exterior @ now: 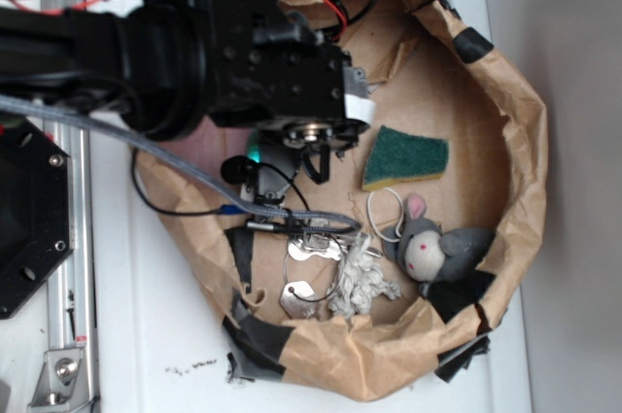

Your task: Grab the green ball.

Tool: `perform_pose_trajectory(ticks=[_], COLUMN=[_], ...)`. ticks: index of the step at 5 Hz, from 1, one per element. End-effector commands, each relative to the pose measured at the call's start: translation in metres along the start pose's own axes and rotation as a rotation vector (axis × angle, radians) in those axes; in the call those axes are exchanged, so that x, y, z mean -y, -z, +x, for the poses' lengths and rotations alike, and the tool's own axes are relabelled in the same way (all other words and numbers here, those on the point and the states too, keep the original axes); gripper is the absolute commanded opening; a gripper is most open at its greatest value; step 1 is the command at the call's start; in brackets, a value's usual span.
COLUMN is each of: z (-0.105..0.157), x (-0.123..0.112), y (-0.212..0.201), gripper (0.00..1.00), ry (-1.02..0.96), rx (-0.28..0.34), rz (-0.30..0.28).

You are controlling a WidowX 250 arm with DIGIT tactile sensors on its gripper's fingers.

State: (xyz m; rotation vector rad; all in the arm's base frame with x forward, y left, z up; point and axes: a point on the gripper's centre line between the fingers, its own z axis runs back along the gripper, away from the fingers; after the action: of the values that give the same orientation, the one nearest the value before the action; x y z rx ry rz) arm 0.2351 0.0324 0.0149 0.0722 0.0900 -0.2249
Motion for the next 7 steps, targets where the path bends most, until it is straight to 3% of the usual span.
perform_pose_trajectory(ticks=[1,3,5,6,7], z=[0.013,0.015,0.009,0.002,0.001], x=[-0.001,0.012,0.001,-0.001,0.0], y=[0.001,-0.039,-0.141,-0.18,-0.18], gripper=[0.0,0.0,0.0,0.0,0.0], ry=[-0.101,-0.161,-0.305,-0.342,-0.39], rx=[0.045,0.088,0.287,0.295,0.262], rz=[-0.062,-0.028,-0.026,-0.023,-0.031])
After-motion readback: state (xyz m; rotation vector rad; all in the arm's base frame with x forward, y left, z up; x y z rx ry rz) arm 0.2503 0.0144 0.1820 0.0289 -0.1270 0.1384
